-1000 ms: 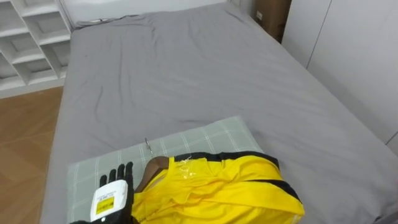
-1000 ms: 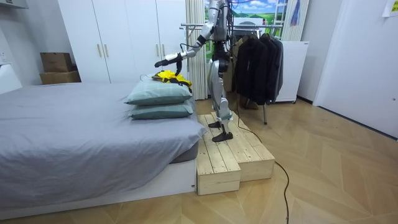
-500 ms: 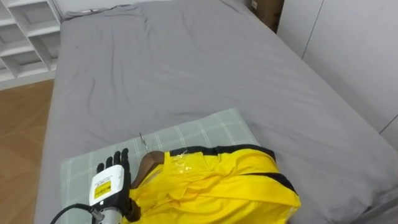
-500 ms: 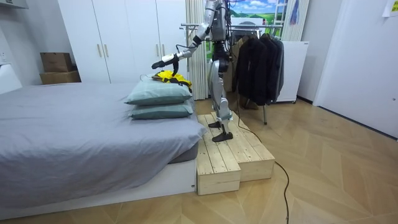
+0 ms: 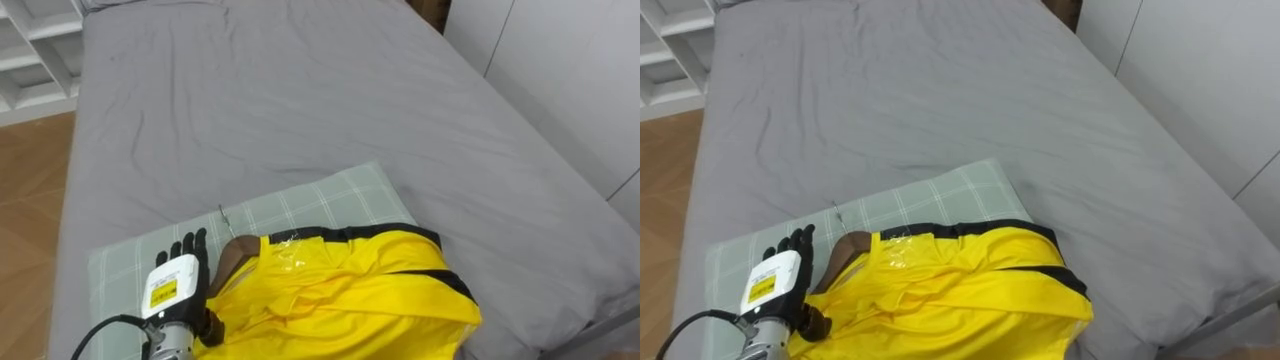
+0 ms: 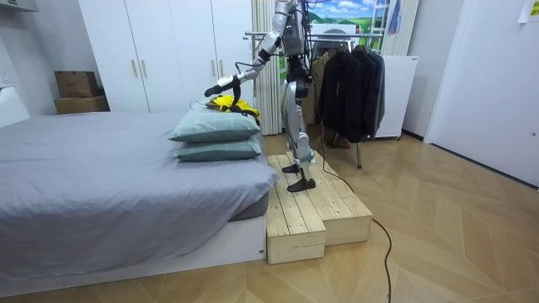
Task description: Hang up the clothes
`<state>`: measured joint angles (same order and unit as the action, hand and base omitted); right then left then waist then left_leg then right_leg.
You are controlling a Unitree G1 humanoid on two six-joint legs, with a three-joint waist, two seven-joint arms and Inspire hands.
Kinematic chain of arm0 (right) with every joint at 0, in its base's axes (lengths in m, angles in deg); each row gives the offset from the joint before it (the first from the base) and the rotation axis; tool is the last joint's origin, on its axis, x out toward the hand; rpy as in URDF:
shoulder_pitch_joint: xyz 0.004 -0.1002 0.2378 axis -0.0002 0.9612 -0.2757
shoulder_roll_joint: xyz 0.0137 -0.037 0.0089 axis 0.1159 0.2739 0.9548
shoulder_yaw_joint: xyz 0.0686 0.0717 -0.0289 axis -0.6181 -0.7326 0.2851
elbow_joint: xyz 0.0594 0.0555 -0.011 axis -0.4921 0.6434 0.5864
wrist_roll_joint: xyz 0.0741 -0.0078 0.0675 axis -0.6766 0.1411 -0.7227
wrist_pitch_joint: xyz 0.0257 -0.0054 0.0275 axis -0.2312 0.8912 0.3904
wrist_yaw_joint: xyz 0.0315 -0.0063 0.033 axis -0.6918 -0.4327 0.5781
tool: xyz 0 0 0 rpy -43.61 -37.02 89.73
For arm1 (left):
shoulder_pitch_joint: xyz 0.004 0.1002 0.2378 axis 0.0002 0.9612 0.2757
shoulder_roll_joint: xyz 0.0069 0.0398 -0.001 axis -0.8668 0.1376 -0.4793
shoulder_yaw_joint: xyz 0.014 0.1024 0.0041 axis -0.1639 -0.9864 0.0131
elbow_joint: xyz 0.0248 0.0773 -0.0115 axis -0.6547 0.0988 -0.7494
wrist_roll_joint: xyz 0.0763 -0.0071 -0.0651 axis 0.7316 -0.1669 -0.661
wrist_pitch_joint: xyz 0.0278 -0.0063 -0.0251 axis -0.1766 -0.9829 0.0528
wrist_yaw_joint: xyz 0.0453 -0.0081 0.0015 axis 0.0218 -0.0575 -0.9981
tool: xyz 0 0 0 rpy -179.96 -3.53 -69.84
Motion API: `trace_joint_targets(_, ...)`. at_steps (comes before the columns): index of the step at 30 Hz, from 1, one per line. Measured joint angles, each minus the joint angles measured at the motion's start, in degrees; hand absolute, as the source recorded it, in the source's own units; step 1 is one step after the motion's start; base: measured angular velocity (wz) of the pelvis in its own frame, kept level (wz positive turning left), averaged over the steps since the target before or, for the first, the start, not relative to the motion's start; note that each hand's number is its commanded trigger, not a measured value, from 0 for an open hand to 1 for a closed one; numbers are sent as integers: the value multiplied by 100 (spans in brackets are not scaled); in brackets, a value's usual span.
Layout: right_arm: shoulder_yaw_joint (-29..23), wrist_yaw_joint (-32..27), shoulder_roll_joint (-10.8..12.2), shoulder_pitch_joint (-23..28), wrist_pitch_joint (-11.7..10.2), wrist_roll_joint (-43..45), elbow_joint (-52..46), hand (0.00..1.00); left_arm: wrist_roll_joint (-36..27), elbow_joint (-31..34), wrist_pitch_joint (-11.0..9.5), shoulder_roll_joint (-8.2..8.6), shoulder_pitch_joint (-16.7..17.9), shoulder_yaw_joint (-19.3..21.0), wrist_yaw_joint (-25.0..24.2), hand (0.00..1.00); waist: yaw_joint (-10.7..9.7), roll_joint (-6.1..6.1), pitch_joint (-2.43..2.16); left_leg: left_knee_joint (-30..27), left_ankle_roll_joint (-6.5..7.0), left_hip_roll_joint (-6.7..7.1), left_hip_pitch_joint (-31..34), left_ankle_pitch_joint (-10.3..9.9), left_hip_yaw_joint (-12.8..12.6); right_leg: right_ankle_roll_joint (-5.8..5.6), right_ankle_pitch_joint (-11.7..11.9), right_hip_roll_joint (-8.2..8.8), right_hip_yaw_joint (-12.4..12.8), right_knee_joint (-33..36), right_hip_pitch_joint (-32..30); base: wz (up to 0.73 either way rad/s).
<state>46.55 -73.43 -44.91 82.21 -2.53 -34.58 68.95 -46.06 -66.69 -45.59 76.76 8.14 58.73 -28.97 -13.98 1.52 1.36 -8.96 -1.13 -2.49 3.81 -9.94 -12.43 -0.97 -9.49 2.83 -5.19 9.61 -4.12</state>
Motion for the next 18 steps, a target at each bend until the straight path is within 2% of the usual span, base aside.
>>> trace_joint_targets(7, 5, -6, 22, -154, 0, -1, 64, 0, -12, -186, -20, 16, -24, -16, -11, 0, 1, -13, 8, -1, 1, 0, 66, 1, 1, 0, 0, -1, -1, 27, -77, 0)
trace_joint_targets(13, 9, -1, 29, -227, 1, -2, 74, 0, -256, -288, -21, 21, -26, -24, -137, 0, 5, -47, 21, -39, 2, -1, 152, 1, 2, 0, 0, 1, -11, 44, -157, 0)
trace_joint_targets(18, 22, 2, 80, -231, 2, -7, 48, 0, -265, -354, -42, 20, -62, -13, -234, 0, 27, -125, 18, -47, 24, -2, 274, 16, -2, 0, 0, 5, 10, 124, -322, -1)
